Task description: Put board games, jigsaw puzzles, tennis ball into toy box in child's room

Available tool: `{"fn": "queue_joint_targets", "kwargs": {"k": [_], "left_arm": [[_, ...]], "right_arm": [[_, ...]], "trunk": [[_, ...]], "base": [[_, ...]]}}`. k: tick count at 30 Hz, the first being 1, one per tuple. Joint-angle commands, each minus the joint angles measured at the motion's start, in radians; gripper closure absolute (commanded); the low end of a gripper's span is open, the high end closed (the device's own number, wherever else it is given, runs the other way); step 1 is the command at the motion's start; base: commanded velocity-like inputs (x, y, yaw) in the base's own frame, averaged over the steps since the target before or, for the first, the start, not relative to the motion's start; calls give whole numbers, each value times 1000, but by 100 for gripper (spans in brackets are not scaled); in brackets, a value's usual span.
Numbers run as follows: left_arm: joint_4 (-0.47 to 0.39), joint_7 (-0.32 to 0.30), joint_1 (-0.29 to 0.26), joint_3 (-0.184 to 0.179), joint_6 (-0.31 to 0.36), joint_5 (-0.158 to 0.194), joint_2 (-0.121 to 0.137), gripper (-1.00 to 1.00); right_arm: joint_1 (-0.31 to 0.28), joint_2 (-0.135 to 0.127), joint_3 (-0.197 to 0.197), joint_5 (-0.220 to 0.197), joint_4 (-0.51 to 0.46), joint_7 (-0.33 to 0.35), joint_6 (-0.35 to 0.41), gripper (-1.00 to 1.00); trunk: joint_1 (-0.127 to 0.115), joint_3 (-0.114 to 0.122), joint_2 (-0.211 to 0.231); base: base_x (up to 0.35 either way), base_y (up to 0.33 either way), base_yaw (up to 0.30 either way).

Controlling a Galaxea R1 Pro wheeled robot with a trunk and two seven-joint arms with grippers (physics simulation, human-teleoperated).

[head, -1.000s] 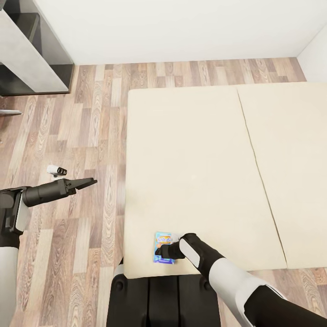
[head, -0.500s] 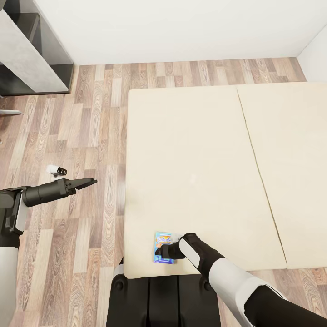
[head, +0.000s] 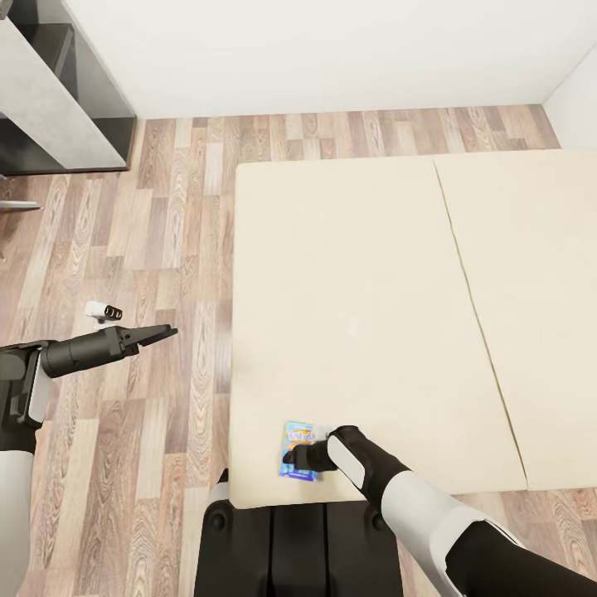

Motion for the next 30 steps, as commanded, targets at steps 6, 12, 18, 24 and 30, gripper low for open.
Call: {"fn": "queue_joint_targets", "kwargs": {"k": [6, 12, 18, 24, 30], "left_arm": [[0, -4, 0, 0, 11, -1, 0, -100], [0, -4, 0, 0, 11, -1, 0, -100], [0, -4, 0, 0, 11, -1, 0, -100], [0, -4, 0, 0, 11, -1, 0, -100], [0, -4, 0, 0, 11, -1, 1, -100]], "right_arm": [[-1, 0, 4, -5, 0, -3, -4, -100], [-1, 0, 4, -5, 1, -3, -5, -100], [-1, 0, 4, -5, 1, -3, -5, -100], [-1, 0, 4, -5, 1, -4, -5, -100], [-1, 0, 4, -5, 1, -4, -5, -100]], "trunk": [[1, -1, -2], [1, -1, -2], [1, -1, -2], [1, -1, -2], [1, -1, -2]], "base": [[0, 52, 0], [0, 64, 0], [0, 7, 0], [0, 54, 0], [0, 70, 0]]}}
